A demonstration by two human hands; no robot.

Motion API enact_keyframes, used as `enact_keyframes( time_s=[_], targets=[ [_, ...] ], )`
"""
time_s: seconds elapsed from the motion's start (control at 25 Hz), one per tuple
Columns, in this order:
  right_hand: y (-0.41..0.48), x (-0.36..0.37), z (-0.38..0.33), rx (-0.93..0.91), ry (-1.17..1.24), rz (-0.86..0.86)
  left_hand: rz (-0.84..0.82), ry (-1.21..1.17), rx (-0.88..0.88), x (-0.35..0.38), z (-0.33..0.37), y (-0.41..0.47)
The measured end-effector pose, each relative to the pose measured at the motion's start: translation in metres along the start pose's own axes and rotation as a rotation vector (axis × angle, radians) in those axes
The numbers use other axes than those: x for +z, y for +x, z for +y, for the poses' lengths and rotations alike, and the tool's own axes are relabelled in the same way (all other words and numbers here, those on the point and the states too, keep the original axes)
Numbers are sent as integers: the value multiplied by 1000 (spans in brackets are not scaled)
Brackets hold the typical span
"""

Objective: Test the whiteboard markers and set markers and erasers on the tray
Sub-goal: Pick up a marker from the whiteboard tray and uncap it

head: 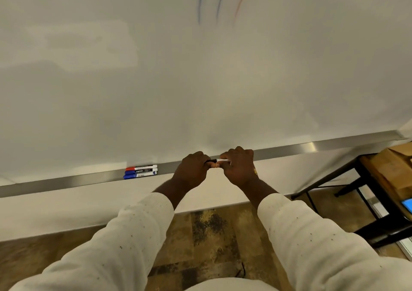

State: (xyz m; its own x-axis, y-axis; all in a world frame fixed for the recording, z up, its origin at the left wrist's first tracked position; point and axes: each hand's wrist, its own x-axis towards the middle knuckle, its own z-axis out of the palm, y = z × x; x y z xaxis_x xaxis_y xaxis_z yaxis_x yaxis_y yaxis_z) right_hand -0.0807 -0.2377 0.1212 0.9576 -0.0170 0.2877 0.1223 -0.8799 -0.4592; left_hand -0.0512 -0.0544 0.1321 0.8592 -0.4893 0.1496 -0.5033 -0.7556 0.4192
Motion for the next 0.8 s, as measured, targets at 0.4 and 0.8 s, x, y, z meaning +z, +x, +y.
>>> enact_keyframes(
  time_s=[0.4, 0.8],
  targets=[
    [45, -34, -9, -26, -41, 98, 235, 68, -28, -38, 9, 24],
    [108, -114, -45, -133, 60, 432, 699, 308, 241, -154, 17, 83]
  ],
)
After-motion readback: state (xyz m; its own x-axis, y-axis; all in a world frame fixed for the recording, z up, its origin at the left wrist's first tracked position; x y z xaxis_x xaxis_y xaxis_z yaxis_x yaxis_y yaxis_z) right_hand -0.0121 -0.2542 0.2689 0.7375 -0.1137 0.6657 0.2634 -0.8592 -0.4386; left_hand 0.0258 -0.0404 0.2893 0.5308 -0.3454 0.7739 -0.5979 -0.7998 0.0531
